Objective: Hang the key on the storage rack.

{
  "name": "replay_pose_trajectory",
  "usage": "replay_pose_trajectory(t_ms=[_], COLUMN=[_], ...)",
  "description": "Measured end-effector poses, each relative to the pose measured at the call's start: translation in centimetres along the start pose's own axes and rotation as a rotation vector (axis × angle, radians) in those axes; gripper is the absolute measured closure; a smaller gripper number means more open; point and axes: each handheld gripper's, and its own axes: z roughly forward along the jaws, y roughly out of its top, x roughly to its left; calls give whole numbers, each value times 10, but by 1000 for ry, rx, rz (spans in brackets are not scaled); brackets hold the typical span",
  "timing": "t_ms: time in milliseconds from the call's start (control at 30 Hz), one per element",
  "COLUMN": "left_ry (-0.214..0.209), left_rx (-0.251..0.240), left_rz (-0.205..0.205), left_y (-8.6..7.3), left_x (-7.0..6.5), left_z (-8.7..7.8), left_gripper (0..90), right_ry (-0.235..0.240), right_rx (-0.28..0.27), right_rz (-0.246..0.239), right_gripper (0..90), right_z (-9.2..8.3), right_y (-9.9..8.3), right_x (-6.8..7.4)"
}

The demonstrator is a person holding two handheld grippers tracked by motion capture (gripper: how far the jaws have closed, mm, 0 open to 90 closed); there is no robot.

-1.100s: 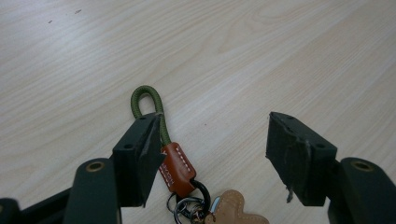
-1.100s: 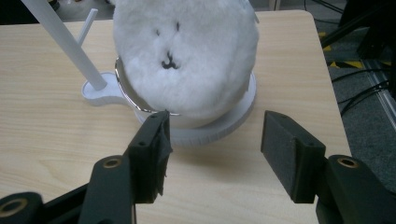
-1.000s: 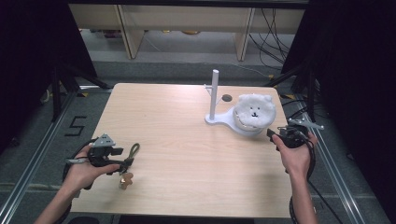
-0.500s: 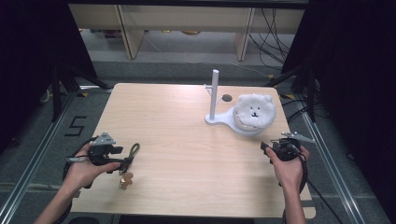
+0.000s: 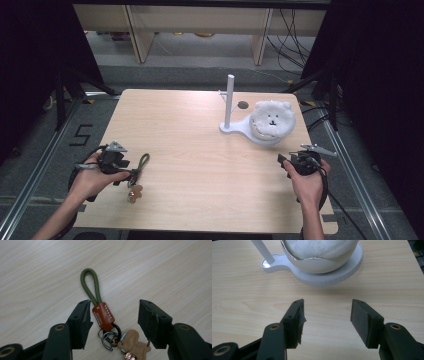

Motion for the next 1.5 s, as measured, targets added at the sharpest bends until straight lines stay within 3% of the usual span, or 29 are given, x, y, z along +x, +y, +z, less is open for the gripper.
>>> replay_pose_trajectory(t_ms=[200, 300, 367, 400, 533, 567, 600, 633, 667, 700, 733, 800, 867, 900, 933, 967, 1000, 1033, 1100, 1133, 1367, 1400, 1500], left_ry=[12, 15, 22, 29, 35, 38, 42, 40, 41, 43, 44, 46, 54, 53, 50, 49, 46, 43, 45, 45, 56, 57, 56], left_rx=[108, 152, 174, 193, 219, 213, 222, 225, 235, 230, 242, 251, 255, 257, 259, 261, 271, 273, 277, 273, 280, 281, 284], left_rz=[-39, -53, -65, -76, -105, -124, -99, -125, -101, -113, -87, -91, -54, -54, -71, -98, -90, -107, -67, -78, -83, -83, -95], left_y=[2, 5, 7, 8, 12, 11, 12, 12, 13, 12, 13, 13, 15, 15, 15, 14, 14, 14, 14, 14, 13, 13, 12], left_x=[0, 0, 2, 2, 3, 2, 4, 2, 3, 1, 1, 0, 2, 3, 2, 0, 1, 0, 1, 0, 0, 1, 1], left_z=[14, 22, 28, 30, 36, 39, 40, 41, 41, 43, 43, 43, 44, 44, 45, 46, 47, 48, 49, 50, 51, 51, 52], left_gripper=[466, 477, 483, 488, 510, 516, 523, 529, 536, 544, 552, 567, 575, 579, 581, 584, 586, 588, 597, 607, 628, 629, 631], right_ry=[4, 13, -7, -9, 15, 0, 1, 20, 17, 26, 28, 31, 27, 26, 10, 14, 9, 11, 14, 15, 10, 12, 8], right_rx=[3, 18, 5, -6, 9, 17, 16, 6, 7, 11, 10, 12, 13, 16, 37, 38, 27, 21, 16, 31, 12, 7, 4], right_rz=[-16, 15, 1, -50, -31, -38, -42, -38, -36, -36, -37, -42, -40, -40, 5, 1, -14, -16, -38, 5, -9, -46, -52], right_gripper=[452, 452, 453, 452, 451, 451, 451, 450, 450, 450, 450, 450, 450, 450, 450, 450, 450, 450, 450, 450, 450, 450, 450], right_z=[3, 1, 2, 3, 2, 1, 2, 3, 3, 3, 3, 3, 3, 3, 1, 1, 3, 4, 2, 1, 3, 3, 4], right_y=[-2, -2, -3, -2, -3, -3, -3, -3, -3, -3, -3, -3, -3, -3, -3, -3, -4, -4, -4, -4, -5, -4, -5], right_x=[0, -1, -2, -6, -4, -4, -4, -4, -3, -3, -3, -3, -2, -2, 2, 2, 1, 0, -2, 0, -1, -4, -5])
